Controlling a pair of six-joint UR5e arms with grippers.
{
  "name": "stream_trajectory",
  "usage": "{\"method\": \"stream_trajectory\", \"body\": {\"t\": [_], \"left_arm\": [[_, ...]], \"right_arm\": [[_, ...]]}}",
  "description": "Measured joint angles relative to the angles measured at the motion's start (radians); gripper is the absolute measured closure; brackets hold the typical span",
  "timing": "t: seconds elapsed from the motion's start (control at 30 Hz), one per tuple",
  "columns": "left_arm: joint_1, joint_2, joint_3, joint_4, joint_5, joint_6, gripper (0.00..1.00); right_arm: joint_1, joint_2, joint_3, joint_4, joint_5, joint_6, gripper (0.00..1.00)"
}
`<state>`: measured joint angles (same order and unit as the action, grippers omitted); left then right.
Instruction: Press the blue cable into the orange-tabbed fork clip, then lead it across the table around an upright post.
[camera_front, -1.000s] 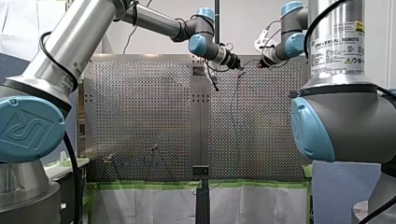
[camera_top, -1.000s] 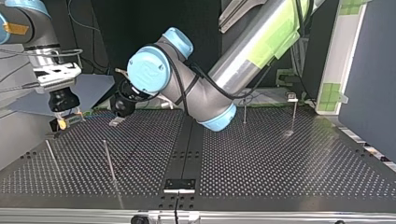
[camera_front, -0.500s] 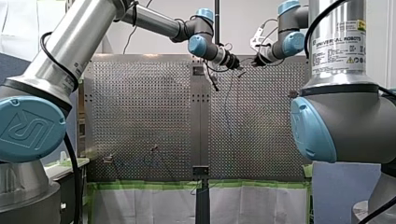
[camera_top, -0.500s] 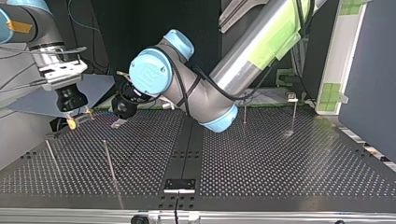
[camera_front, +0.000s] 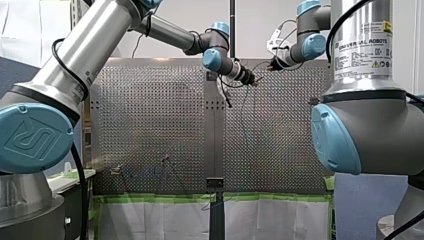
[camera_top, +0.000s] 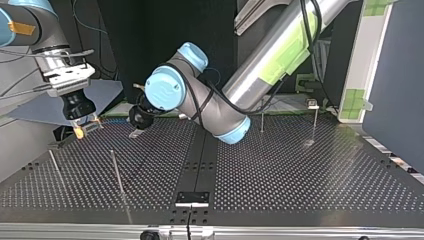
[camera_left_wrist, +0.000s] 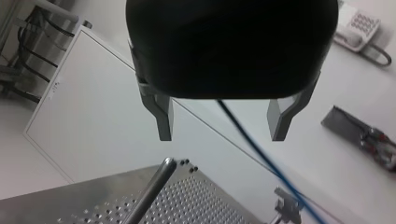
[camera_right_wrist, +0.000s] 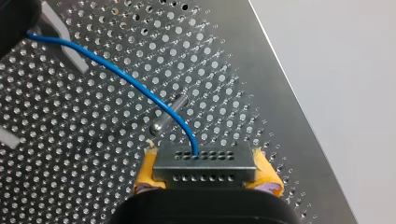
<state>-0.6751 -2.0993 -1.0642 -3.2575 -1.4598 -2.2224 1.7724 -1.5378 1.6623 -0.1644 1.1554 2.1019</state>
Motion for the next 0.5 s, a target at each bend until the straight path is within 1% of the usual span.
{"method": "stream_trajectory", "body": {"t": [0.23,0.33,0.5], "left_arm": [[0.004,-0.001,0.0,-0.007,-0.073,0.07,0.01],[0.006,0.001,0.0,-0.006,-0.106,0.083,0.01],[0.007,0.004,0.0,-0.003,-0.161,0.087,0.01]], "right_arm": [[0.0,0.0,0.0,-0.001,0.003,0.0,0.97],[0.0,0.0,0.0,-0.001,0.004,0.0,0.97],[0.0,0.001,0.0,-0.001,0.005,0.001,0.97]]}}
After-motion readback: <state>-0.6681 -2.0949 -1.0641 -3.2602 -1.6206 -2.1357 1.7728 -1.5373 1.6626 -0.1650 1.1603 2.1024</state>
